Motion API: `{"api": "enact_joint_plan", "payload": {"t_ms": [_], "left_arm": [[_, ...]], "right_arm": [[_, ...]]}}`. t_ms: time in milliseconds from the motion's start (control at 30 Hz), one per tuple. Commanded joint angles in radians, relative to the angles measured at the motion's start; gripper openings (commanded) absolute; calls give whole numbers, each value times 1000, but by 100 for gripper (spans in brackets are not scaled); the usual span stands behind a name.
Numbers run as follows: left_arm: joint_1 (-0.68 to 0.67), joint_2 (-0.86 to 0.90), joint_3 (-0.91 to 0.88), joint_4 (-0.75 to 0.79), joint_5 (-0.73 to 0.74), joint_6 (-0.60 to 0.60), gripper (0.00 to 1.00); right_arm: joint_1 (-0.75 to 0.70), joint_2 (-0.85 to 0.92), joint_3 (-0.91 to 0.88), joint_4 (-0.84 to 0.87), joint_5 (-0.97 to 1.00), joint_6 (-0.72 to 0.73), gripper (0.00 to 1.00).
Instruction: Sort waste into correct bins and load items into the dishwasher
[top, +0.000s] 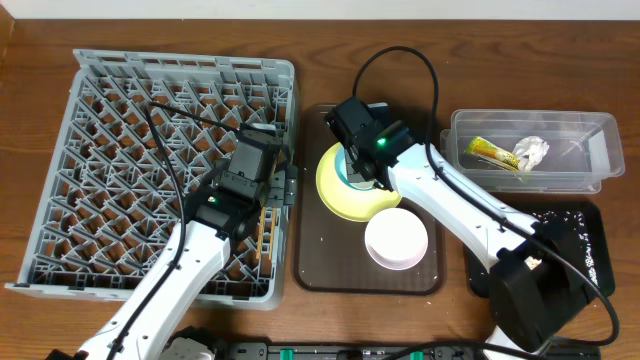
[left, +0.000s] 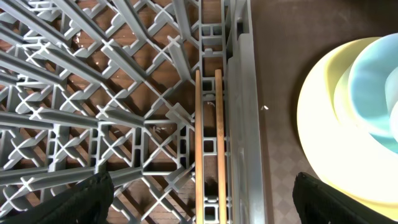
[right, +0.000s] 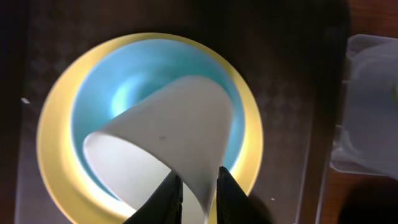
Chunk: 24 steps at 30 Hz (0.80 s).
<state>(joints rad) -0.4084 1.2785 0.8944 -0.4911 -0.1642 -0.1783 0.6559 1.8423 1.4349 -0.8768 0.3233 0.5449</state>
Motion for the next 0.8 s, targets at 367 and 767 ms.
{"api": "enact_joint_plan", "payload": {"t_ms": [367, 767], "left_arm": [[4, -5, 7, -1, -13, 10, 93], [4, -5, 7, -2, -12, 10, 93]], "right_arm": [[-57, 3, -1, 2, 50, 8, 1], [-123, -5, 13, 0, -64, -31, 28]]}}
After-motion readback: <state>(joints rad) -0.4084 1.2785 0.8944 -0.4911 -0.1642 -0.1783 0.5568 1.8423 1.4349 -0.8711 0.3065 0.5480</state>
